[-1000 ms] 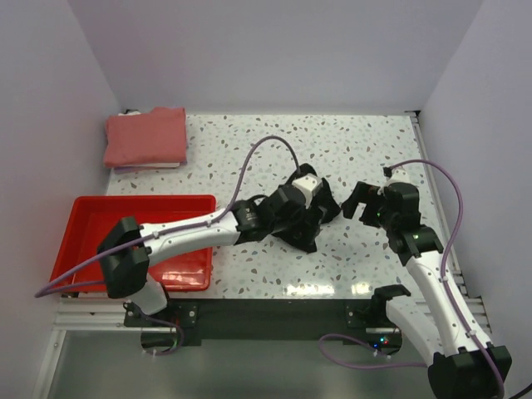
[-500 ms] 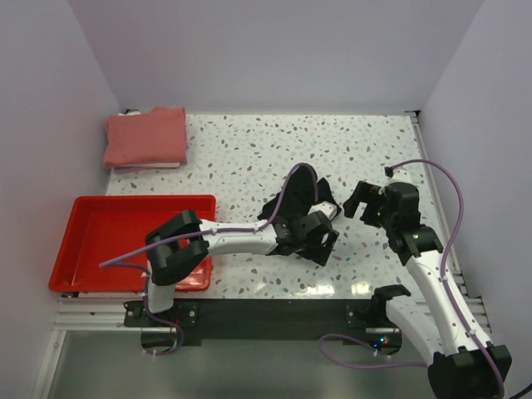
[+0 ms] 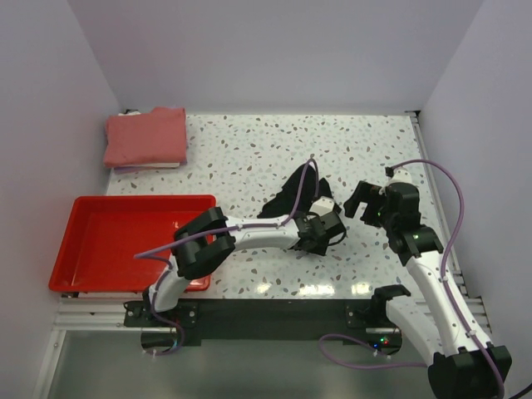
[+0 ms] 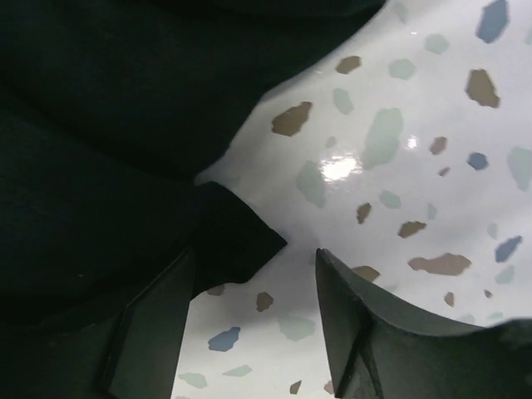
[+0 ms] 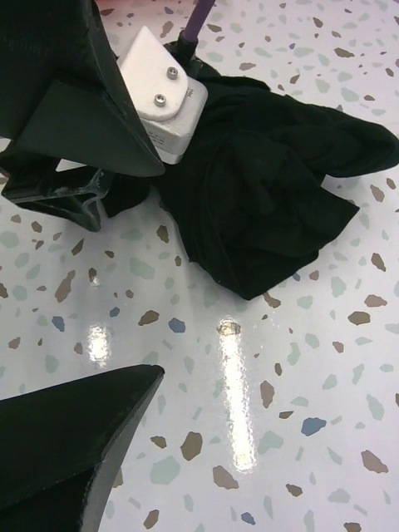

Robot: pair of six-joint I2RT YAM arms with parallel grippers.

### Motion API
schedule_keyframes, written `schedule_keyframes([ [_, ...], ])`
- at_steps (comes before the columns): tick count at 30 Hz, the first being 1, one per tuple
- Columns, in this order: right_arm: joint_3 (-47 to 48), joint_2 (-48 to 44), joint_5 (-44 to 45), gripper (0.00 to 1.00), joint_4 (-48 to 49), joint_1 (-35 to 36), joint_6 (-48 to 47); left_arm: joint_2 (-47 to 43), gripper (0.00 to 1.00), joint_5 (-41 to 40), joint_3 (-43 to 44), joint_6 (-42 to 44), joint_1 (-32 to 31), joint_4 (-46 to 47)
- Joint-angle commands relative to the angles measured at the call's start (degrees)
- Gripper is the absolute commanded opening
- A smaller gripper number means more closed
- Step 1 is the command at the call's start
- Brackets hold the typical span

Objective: Fold and stack the t-shirts
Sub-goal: Flatten the tshirt out

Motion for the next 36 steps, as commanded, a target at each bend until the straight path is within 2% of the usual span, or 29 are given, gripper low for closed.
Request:
schedule_keyframes([
  [1,0.06,-0.48,1.22,0.99,1.41,-0.21,0.49,1.94,0.63,-5.86,3.31,-4.21,0.07,-8.45],
  [3,0.15,-0.56,1.66,0.99,1.23,-0.21,0.49,2.65,0.61,-5.25,3.05,-4.21,0.07,-8.11],
  [8,0.15,-0.74,1.84,0.99,1.23,-0.21,0.49,4.14,0.31,-5.24,2.78,-4.65,0.07,-8.37],
  [10,0.06,-0.65,2.19,0.99,1.23,-0.21,0.49,4.23,0.03,-5.59,2.69,-4.65,0.07,-8.63],
  [11,0.15,-0.57,2.54,0.99,1.40,-0.21,0.40,4.06,0.00,-6.29,2.78,-4.48,-0.02,-9.16],
  [15,0.15,0.22,2.81,0.99,1.14,-0.21,0.31,-1.20,0.00,-12.27,0.68,-5.53,0.77,-11.80],
  [16,0.24,0.49,2.89,0.99,1.05,-0.29,0.31,-3.22,0.00,-12.89,-2.11,-5.53,2.25,-11.54],
  [22,0.06,0.14,-0.44,0.99,2.37,-0.29,-1.00,-27.64,0.00,-21.14,-19.17,-8.69,11.13,-8.99],
  [23,-0.29,0.14,-4.10,0.99,4.03,-0.21,-1.36,-33.76,0.00,-22.55,-21.10,-8.69,11.84,-7.77],
  [25,-0.64,0.58,-6.06,0.99,6.40,-0.29,-2.41,-41.51,0.00,-23.78,-25.77,-8.61,13.07,-6.62],
  [28,-0.29,3.12,-10.63,0.99,7.99,-0.21,-3.38,-48.47,0.00,-26.33,-29.38,-9.04,13.51,-5.65],
  [33,1.29,7.16,-15.91,0.99,11.94,1.37,0.48,-52.54,0.00,-27.04,-31.67,-8.96,13.87,-4.94],
  [36,3.04,8.92,-13.73,0.99,13.45,4.88,1.89,-52.72,0.00,-26.96,-32.55,-9.13,13.87,-4.33],
])
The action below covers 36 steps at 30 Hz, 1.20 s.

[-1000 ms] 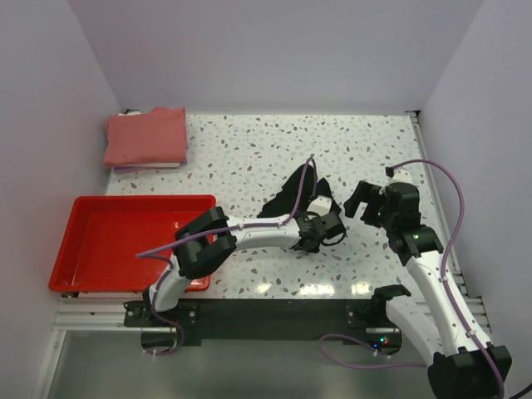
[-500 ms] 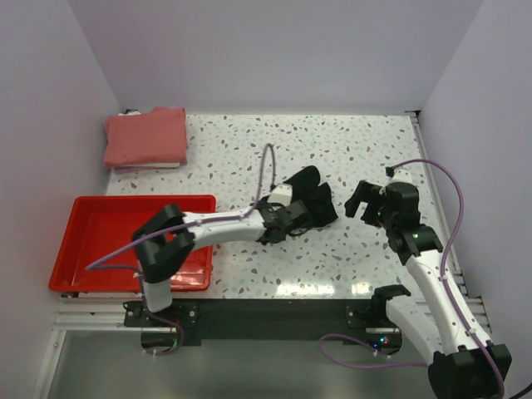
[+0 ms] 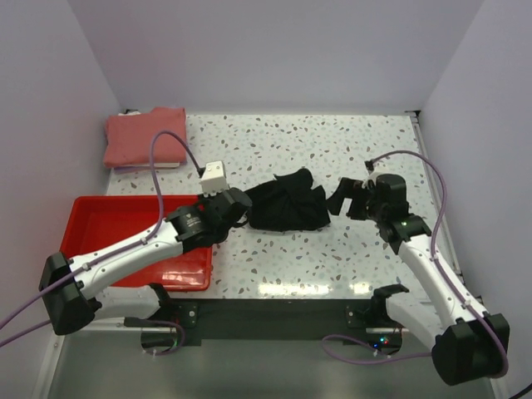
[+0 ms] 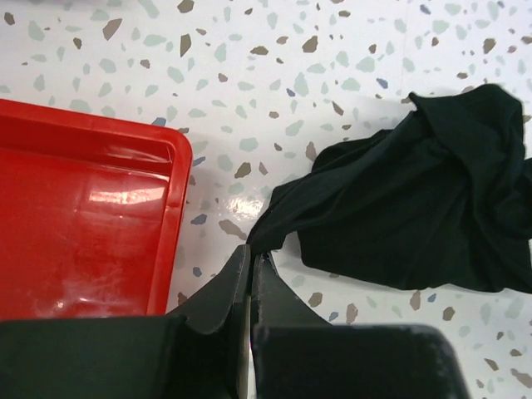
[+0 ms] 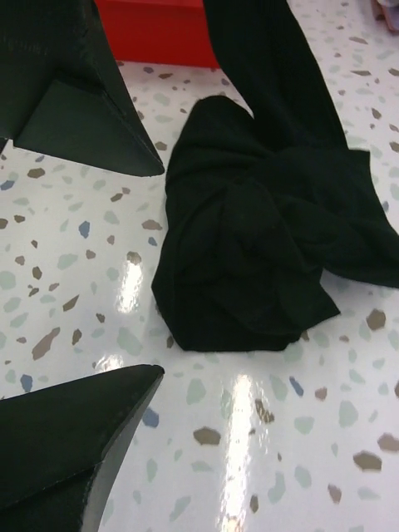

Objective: Fold and stack the t-shirts
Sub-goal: Flatten the tshirt out

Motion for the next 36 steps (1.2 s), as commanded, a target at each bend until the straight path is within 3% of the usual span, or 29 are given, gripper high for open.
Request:
schedule_keyframes([
  [1,3.81,2.41,-0.09,0.99,5.40,5.36,2.13,0.35,0.00,-2.50,-1.38,-2.05,-0.10,1.71],
  [10,20.58,20.76,8.44,0.99,0.49,20.85,-9.02,0.35,0.00,-1.35,-2.35,-2.49,-0.01,1.53],
  [13,24.54,26.74,14.57,0.98,-1.79,21.82,-11.05,-0.53,0.00,-2.49,-2.79,-2.58,0.08,0.92],
  [17,25.09,28.09,19.78,0.95,-4.52,21.82,-9.38,-2.37,0.00,-2.49,-3.23,-2.93,0.08,0.83],
  [29,21.40,30.98,19.18,0.84,-4.27,21.82,-12.20,-2.11,0.00,-3.28,-3.75,-1.88,0.60,1.71],
  [35,21.58,34.24,17.16,0.63,-3.13,21.82,-10.70,-1.85,0.00,-3.63,-3.58,-2.23,0.69,1.53],
  [36,21.23,34.24,17.59,0.48,-2.60,21.82,-10.35,-1.59,0.00,-3.90,-3.58,-2.23,0.78,1.62],
])
